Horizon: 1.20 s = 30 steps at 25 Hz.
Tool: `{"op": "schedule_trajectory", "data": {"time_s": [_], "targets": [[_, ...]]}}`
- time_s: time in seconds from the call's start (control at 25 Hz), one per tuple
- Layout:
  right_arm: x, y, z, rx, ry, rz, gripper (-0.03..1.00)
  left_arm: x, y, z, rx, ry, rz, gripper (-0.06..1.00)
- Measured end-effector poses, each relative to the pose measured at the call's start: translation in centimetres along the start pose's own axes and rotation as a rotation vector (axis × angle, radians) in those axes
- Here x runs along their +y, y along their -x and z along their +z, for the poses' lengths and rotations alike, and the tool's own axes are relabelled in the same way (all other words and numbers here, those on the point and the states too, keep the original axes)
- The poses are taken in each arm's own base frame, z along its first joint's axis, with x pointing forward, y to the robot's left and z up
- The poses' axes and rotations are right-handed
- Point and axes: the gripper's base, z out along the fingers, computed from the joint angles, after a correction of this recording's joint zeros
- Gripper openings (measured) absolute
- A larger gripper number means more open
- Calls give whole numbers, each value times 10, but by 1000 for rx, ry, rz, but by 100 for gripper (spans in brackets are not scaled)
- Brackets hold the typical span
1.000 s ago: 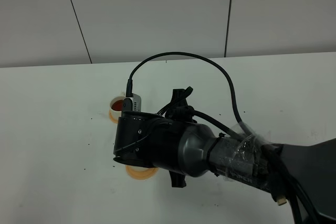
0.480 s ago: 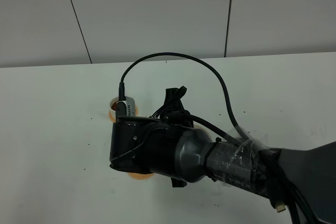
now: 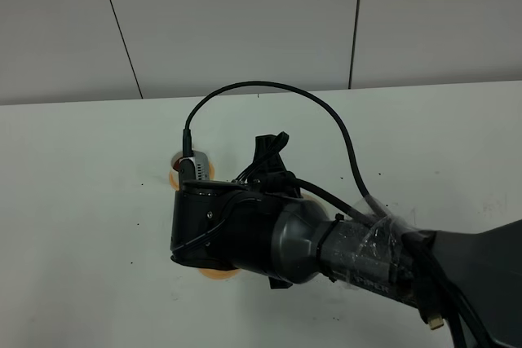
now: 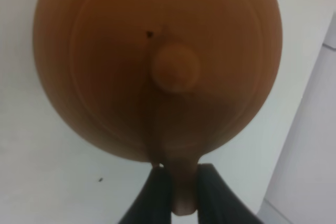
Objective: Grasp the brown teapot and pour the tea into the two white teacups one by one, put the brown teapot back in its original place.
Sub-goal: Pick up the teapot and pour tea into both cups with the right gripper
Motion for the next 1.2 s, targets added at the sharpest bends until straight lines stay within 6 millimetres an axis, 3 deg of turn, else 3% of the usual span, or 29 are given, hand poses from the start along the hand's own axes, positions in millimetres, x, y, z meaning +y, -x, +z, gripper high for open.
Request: {"op": "schedule_trajectory", "data": {"time_s": [0.44, 0.72, 1.2], "targets": [[-7, 0, 2, 29, -87, -49, 10, 0, 0, 0, 0, 0, 0, 24], [11, 15, 10, 39, -89, -113, 10, 0, 0, 0, 0, 0, 0, 24], [12, 19, 4, 38, -135, -145, 10, 0, 0, 0, 0, 0, 0, 24]]}}
